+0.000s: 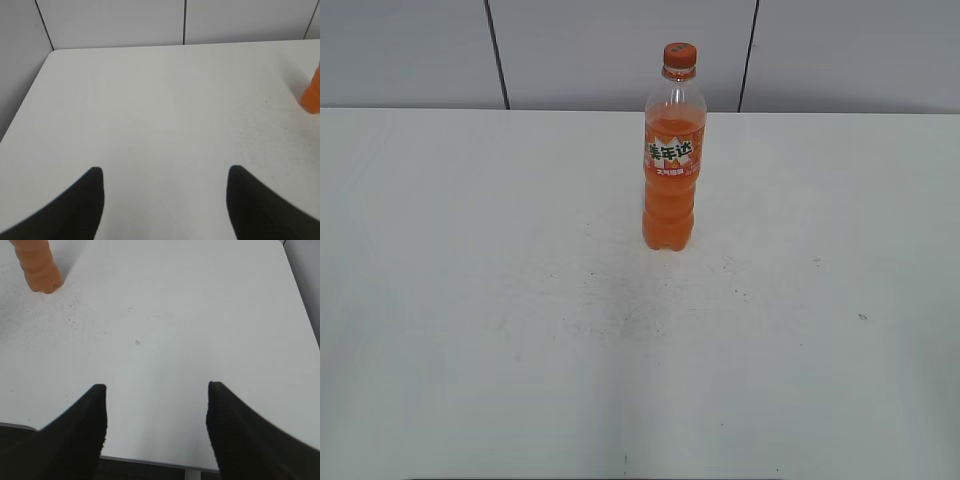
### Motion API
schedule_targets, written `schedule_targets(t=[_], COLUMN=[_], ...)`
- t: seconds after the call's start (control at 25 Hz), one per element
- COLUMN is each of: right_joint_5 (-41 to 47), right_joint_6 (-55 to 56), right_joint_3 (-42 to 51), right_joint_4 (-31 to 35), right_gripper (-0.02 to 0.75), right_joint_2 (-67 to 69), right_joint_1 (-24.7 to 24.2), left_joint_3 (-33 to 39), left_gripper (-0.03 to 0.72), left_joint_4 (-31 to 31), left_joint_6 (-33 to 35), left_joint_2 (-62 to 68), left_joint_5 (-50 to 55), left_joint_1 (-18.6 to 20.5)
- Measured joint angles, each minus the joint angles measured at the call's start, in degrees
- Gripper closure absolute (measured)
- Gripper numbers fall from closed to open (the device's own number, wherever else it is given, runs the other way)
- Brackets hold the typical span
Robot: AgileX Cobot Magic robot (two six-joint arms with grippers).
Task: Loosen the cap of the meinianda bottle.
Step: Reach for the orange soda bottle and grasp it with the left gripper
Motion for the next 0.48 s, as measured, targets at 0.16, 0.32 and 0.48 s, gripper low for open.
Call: schedule_targets(t=[0.16,0.32,0.48], right_joint_5=[0.00,0.00,0.00], right_joint_6=[0.00,0.00,0.00], right_joint_3=[0.00,0.00,0.00], right_joint_4=[0.00,0.00,0.00], right_gripper=[0.265,0.265,0.265], right_joint_2=[0.00,0.00,0.00], right_joint_1=[0.00,0.00,0.00], left_joint_3=[0.00,0.00,0.00], left_gripper=[0.218,0.218,0.218], left_joint_4=[0.00,0.00,0.00], left_joint_6=[0.00,0.00,0.00], left_joint_2=[0.00,0.00,0.00], left_joint_5=[0.00,0.00,0.00], left_joint_1=[0.00,0.00,0.00])
